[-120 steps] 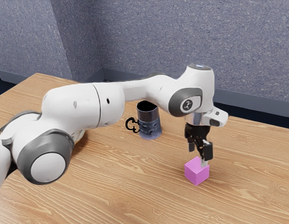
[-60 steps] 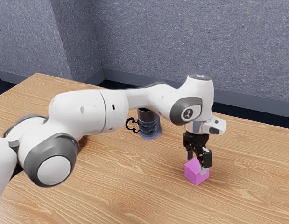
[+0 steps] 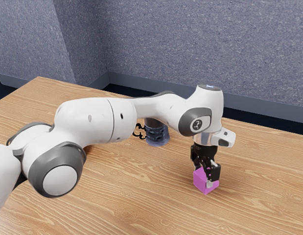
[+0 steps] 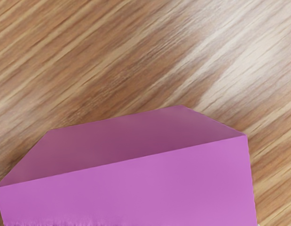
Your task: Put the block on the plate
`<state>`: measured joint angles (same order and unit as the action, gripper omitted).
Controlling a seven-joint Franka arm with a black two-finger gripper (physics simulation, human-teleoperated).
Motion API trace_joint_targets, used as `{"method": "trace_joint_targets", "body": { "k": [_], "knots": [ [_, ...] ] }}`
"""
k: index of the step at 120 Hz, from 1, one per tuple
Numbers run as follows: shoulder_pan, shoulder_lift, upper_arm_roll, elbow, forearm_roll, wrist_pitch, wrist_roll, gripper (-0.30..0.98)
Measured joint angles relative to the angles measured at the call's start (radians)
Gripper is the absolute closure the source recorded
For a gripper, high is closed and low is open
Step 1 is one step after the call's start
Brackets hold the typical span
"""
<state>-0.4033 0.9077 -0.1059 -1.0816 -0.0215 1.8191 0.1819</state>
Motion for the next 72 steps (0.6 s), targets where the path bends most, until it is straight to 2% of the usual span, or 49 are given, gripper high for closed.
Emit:
{"method": "trace_joint_targets", "body": {
  "k": [28,52,72],
  "knots": [
    [0.0,-0.005,0.0,0.002,0.003,0.001,-0.005,0.3],
    [0.0,-0.049,0.003,-0.004,0.005,-0.002,-0.009,0.31],
    [0.001,-0.138,0.006,-0.031,0.009,-0.015,-0.012,0.32]
  ]
}}
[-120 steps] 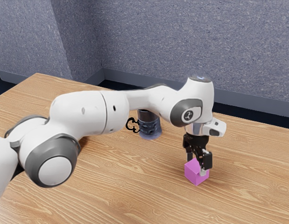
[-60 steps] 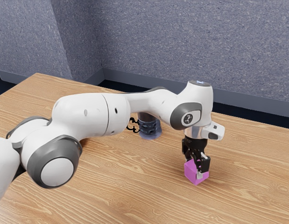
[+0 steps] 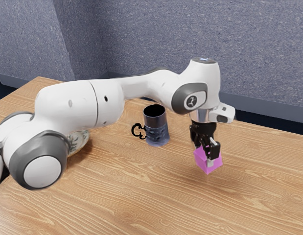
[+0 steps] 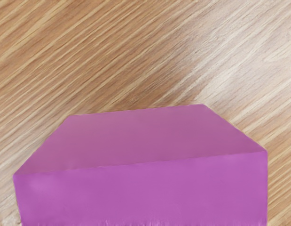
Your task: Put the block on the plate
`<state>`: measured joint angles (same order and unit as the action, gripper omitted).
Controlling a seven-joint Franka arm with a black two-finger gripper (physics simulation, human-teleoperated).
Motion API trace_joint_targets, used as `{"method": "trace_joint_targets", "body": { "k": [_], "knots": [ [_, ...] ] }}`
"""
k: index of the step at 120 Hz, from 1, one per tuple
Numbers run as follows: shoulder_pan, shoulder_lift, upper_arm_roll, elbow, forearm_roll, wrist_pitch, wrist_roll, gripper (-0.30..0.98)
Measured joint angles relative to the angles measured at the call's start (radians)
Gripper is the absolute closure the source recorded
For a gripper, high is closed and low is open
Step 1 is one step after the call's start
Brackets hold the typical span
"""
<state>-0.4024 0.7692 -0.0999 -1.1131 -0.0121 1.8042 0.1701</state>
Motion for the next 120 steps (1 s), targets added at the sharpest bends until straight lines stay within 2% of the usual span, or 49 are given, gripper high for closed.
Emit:
{"method": "trace_joint_targets", "body": {
  "k": [36,120],
  "knots": [
    [0.056,-0.158,0.002,-0.126,0.005,-0.015,-0.008,0.32],
    [0.375,-0.416,0.002,-0.4,0.012,-0.035,-0.022,0.32]
  ]
}}
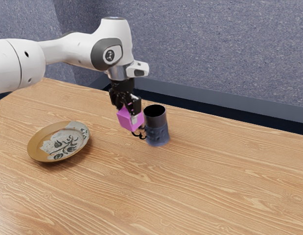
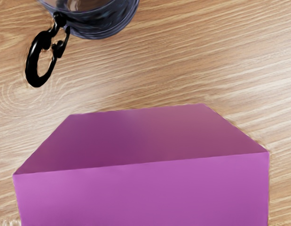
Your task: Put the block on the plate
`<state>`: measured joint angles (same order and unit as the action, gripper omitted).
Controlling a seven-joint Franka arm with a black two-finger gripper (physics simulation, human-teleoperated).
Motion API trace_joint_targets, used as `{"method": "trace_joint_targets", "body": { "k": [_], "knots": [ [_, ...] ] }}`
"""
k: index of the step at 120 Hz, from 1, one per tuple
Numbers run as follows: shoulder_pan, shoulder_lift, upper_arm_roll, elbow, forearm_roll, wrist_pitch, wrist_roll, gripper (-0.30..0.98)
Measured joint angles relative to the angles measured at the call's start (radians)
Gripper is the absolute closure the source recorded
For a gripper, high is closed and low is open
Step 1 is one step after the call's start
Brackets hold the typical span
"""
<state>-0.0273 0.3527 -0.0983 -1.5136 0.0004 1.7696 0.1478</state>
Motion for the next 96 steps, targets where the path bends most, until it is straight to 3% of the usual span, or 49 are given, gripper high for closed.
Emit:
{"method": "trace_joint_targets", "body": {
  "k": [27,96],
  "knots": [
    [0.107,-0.084,0.0,-0.097,0.001,-0.006,-0.002,0.32],
    [0.373,-0.078,-0.01,-0.176,0.039,0.01,-0.001,0.32]
  ]
}}
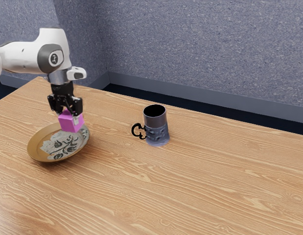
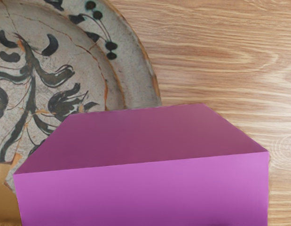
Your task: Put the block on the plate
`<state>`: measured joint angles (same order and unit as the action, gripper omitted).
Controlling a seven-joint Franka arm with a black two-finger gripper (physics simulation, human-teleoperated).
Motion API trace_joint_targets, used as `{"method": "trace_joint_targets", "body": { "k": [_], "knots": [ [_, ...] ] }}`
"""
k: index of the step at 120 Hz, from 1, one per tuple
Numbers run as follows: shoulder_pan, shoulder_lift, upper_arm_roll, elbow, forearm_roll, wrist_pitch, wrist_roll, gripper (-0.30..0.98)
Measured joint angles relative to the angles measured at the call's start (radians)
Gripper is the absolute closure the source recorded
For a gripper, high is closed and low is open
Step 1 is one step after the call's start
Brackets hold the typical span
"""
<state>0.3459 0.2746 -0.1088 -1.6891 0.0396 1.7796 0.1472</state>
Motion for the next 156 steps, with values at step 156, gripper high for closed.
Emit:
{"method": "trace_joint_targets", "body": {
  "k": [156],
  "knots": [
    [0.161,0.207,-0.003,0.049,0.022,0.195,0.026,0.06]
  ]
}}
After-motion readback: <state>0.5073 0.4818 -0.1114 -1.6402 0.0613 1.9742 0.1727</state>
